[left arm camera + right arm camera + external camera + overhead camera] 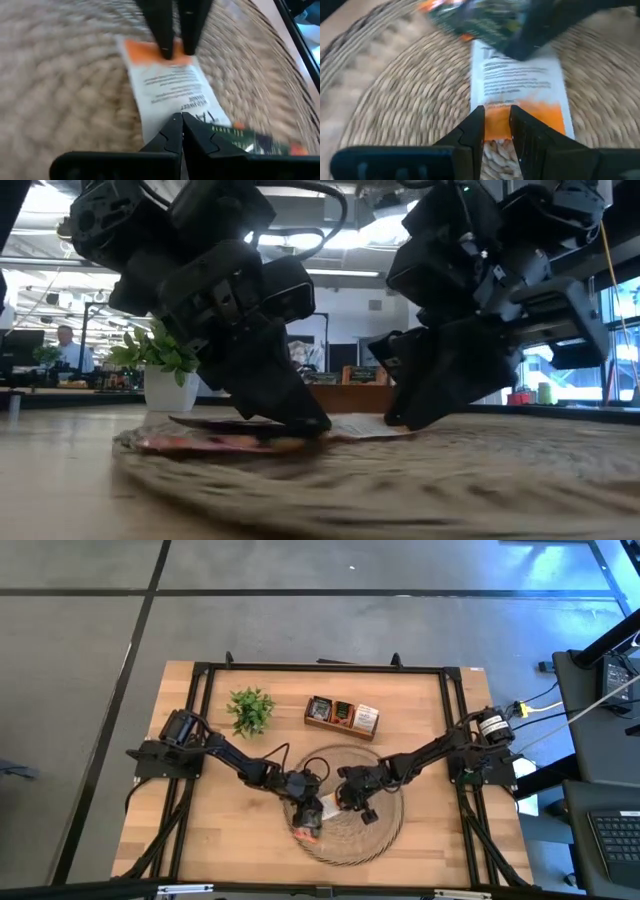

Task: Pick & Place Tea
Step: Put the white and orange tea bag into the right section of the wooden organizer

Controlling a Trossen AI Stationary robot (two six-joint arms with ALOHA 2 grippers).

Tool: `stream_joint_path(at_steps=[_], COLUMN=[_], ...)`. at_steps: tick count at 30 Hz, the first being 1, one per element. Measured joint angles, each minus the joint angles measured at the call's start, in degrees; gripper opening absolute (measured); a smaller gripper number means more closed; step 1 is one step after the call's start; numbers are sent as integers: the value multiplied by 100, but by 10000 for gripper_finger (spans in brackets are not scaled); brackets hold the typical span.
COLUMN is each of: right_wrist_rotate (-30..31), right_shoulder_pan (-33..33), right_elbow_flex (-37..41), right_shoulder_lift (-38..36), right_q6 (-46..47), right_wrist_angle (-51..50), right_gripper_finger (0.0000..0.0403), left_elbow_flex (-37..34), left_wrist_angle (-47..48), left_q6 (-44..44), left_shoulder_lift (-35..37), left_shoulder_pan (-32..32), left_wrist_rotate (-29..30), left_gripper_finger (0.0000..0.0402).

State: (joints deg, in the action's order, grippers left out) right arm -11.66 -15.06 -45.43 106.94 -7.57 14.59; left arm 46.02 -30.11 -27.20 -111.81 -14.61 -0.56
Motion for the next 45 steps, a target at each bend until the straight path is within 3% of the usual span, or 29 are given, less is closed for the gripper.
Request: stream_joint_path(at_steps=[10,21,27,35,39,45], right_wrist_rotate=[-501,-467,-91,-31,489,518], right_shoulder_pan=[-229,-251,-251,-246,-235,-235], right_elbow_flex=[12,35,33,26,24,22], right_shoulder_lift=[17,39,-154,-554,-557,-531], right_q6=[176,122,148,117,26,-68], right_wrist_angle=[237,659,651,371,201,219], right_gripper_finger=[94,94,94,94,94,94], left_elbow_flex=[2,-4,-9,-2,2,0], left_wrist_angle=[-86,-191,-295,-256,-240,-487], left_q6=[-93,99,306,584,390,34], left_shoulder_lift=[-18,-24,183,865,793,528], left_shoulder_pan=[280,701,823,245,-226,-640], left_wrist_rotate=[507,422,54,-474,-330,54], left_gripper_finger=[2,4,2,2,3,2])
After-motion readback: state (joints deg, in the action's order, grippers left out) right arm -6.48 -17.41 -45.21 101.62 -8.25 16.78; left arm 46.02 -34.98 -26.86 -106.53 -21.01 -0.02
